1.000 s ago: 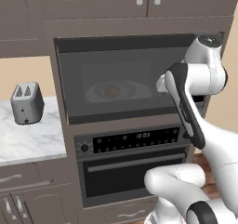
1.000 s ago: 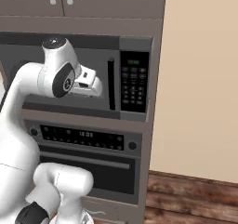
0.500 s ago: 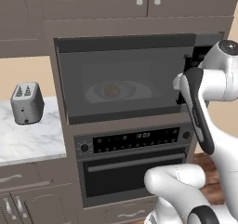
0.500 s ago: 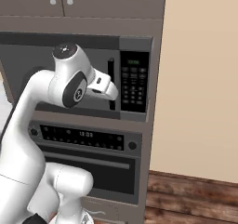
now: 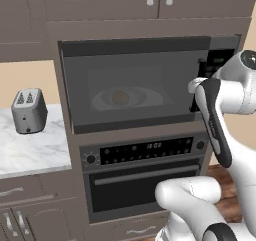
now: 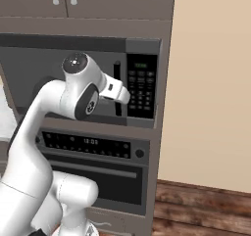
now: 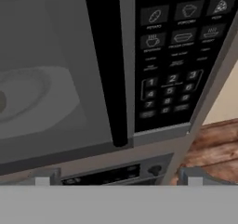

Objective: Retrieve the reheated potato from the microwave, then place the potato, cheese, and condiment on the cutting board.

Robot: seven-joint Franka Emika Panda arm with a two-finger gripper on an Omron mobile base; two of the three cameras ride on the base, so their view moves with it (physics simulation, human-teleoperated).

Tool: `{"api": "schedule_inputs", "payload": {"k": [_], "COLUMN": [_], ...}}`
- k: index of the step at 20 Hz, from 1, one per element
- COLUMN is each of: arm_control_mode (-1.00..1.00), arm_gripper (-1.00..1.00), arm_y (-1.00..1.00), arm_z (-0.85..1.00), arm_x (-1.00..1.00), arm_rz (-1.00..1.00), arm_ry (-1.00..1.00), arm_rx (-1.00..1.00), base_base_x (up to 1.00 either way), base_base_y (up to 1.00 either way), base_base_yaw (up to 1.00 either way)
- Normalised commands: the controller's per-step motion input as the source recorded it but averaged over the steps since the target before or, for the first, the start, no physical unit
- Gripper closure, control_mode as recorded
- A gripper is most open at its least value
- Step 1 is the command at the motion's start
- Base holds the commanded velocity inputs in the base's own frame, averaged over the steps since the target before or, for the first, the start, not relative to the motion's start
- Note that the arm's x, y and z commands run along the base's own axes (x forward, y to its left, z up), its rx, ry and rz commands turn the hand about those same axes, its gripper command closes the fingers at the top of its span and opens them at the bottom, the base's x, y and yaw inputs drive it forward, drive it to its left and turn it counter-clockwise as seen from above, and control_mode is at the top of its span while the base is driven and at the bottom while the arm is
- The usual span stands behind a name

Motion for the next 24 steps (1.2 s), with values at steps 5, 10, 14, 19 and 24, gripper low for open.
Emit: {"api": "schedule_inputs", "payload": {"k": [5, 10, 14, 19, 24], "arm_control_mode": [-1.00, -1.00, -1.00, -1.00, -1.00], "arm_gripper": [-1.00, -1.00, -1.00, -1.00, -1.00], "arm_y": [0.00, 0.00, -0.02, -0.07, -0.17], "arm_z": [0.00, 0.00, 0.00, 0.00, -0.04], "arm_x": [0.35, 0.41, 0.42, 0.36, 0.20], "arm_rz": [0.00, 0.00, 0.00, 0.00, 0.04], "arm_ry": [-0.05, 0.00, 0.00, 0.00, -0.05], "arm_rx": [0.02, 0.04, 0.01, 0.00, 0.01], "base_base_x": [0.00, 0.00, 0.00, 0.00, 0.00], "base_base_y": [0.00, 0.00, 0.00, 0.00, 0.00], "base_base_yaw": [0.00, 0.00, 0.00, 0.00, 0.00]}}
